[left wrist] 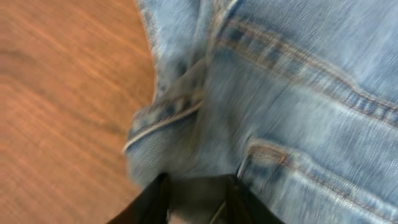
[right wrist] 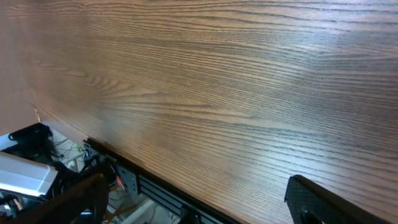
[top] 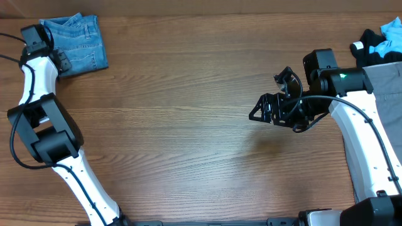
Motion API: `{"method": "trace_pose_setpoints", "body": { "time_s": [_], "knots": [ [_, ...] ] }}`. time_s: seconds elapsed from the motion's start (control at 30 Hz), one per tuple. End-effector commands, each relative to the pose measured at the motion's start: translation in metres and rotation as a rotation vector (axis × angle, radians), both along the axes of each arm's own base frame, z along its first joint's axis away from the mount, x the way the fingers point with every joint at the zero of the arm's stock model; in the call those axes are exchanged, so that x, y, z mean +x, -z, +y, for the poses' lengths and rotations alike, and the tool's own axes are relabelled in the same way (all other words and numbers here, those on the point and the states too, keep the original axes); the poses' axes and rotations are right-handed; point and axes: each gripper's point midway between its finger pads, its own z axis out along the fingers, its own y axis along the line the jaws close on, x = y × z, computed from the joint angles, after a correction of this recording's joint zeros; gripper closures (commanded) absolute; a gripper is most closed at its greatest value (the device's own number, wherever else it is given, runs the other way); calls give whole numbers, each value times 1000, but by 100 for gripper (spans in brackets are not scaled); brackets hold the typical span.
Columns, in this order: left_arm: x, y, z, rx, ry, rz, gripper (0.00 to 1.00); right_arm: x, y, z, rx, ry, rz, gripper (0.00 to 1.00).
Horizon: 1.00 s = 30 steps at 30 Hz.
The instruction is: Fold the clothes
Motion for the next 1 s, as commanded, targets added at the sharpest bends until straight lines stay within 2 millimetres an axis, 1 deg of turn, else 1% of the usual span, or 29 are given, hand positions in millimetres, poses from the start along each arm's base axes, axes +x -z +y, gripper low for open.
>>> {"method": "trace_pose_setpoints", "body": {
  "time_s": [0.0, 0.03, 0.07, 0.13, 0.17, 0.2, 0.23, 0.33, 0.37, 0.43, 0.5, 0.53, 0.57, 0.63, 0.73, 0.8, 0.87, 0.97],
  "knots": [
    [-11, -52, 1, 20, -66, -50, 57, 2, -6, 1, 3, -4, -27, 8],
    [-13, -71, -4, 12, -75, -81, 36, 3, -7, 1, 4, -4, -34, 9],
    [-14, -88, -9, 5, -75, -105, 0, 5, -7, 2, 5, -4, -44, 9],
    [-19, -122, -25, -23, -58, -154, 0, 10, -10, 2, 9, 0, -72, 9],
    [-21, -144, -36, -44, -38, -187, 0, 13, -12, 2, 11, 4, -92, 9],
    [-24, -160, -45, -60, -19, -213, 0, 15, -15, 3, 14, 13, -106, 9],
    [-27, -180, -58, -81, 11, -246, 0, 16, -19, 3, 17, 22, -123, 9],
    [-42, -230, -96, -147, 107, -321, 0, 16, -33, 3, 24, 24, -191, 9],
    [-49, -247, -111, -173, 144, -346, 0, 15, -40, 3, 27, 24, -217, 9],
    [-64, -274, -137, -229, 213, -386, 0, 9, -54, 2, 33, 24, -272, 9],
    [-85, -301, -164, -301, 270, -429, 0, 1, -70, 1, 39, 24, -332, 9],
    [-104, -322, -186, -347, 327, -461, 0, -7, -83, 0, 43, 24, -379, 8],
    [-116, -335, -197, -364, 357, -481, 0, -14, -90, -1, 40, 26, -407, 6],
    [-138, -354, -215, -372, 395, -506, 0, -26, -102, -5, 25, 33, -453, 4],
    [-175, -374, -237, -364, 432, -521, 0, -45, -114, -12, 3, 51, -502, 3],
    [-201, -381, -254, -361, 472, -511, 0, -59, -118, -16, -3, 73, -517, 2],
    [-225, -384, -270, -333, 544, -496, 0, -72, -118, -17, 0, 76, -533, 2],
    [-254, -379, -286, -314, 608, -485, 0, -87, -110, -21, -7, 100, -547, 2]
  ]
}}
